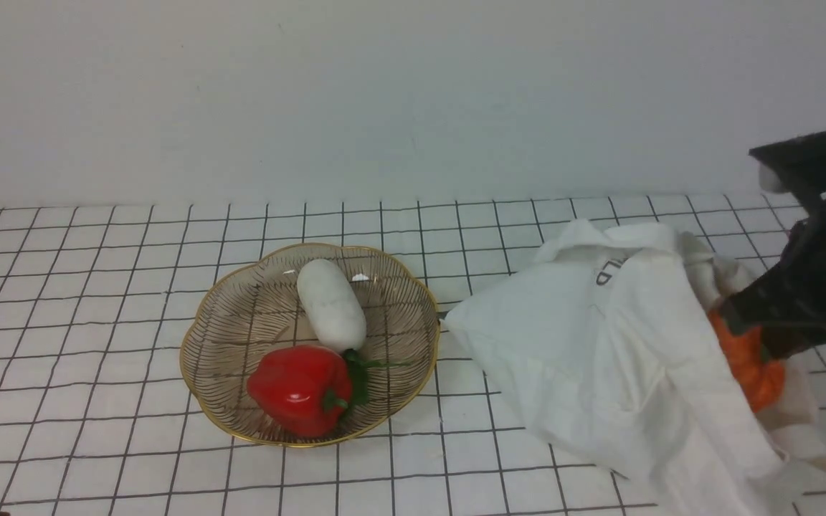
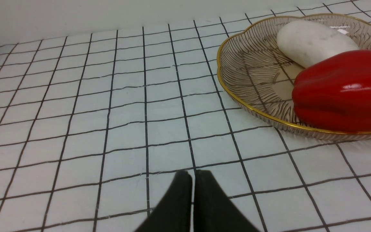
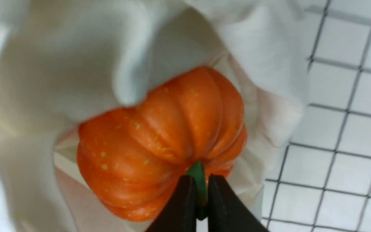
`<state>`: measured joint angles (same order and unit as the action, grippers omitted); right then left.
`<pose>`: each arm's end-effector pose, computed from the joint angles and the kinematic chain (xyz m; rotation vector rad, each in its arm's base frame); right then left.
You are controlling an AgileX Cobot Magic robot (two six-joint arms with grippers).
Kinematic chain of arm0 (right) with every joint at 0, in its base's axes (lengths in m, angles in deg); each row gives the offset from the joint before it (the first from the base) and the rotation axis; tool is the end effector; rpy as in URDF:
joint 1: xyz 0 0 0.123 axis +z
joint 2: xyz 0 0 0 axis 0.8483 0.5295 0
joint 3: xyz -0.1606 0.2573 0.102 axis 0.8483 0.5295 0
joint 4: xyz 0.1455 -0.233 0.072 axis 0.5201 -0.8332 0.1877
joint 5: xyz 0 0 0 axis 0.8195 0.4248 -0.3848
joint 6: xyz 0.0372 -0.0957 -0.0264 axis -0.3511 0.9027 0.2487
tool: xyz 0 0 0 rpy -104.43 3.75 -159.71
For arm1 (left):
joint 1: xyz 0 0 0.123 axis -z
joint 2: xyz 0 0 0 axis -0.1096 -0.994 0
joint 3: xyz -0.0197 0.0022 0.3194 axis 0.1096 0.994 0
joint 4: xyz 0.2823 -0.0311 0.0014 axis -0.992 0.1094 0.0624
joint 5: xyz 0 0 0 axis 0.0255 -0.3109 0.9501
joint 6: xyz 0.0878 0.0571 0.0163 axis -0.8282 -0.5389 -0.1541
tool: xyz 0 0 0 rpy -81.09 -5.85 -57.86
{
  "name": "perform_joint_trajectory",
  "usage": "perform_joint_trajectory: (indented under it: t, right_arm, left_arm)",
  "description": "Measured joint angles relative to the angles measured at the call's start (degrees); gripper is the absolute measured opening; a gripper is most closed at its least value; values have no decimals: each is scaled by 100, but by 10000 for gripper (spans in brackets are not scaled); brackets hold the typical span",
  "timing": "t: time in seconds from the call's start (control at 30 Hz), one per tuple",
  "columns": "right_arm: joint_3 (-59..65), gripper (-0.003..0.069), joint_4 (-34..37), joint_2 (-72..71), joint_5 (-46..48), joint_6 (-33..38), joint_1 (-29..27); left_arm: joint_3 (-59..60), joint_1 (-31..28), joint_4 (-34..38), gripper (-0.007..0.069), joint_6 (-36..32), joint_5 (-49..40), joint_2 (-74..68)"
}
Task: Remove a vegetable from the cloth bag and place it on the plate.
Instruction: Use the right arm to grab a pumpkin from the bag, then use the right arm to put the pumpkin into the empty plate on the left
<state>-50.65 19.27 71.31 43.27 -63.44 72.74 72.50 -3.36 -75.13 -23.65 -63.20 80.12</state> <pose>0.2913 0.0697 0.3091 -0.3861 2.9425 -0.0615 0.0641 -0.0011 0.1646 0.1096 1.8815 0.0376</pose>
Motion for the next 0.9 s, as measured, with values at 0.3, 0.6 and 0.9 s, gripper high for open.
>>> perform_joint_trajectory:
  t: [0.3,0.6,0.9]
  right_arm:
    - [-108,16,-69,-726,51,-13,0]
    - [-118,15,-27,-1295,92,-15,0]
    - [-1015,16,454,-1531,190,-15,0]
  left_arm:
    - [0,0,0,-8,0,0,0]
    - [0,0,0,-8,0,0,0]
    - [0,0,0,-8,0,0,0]
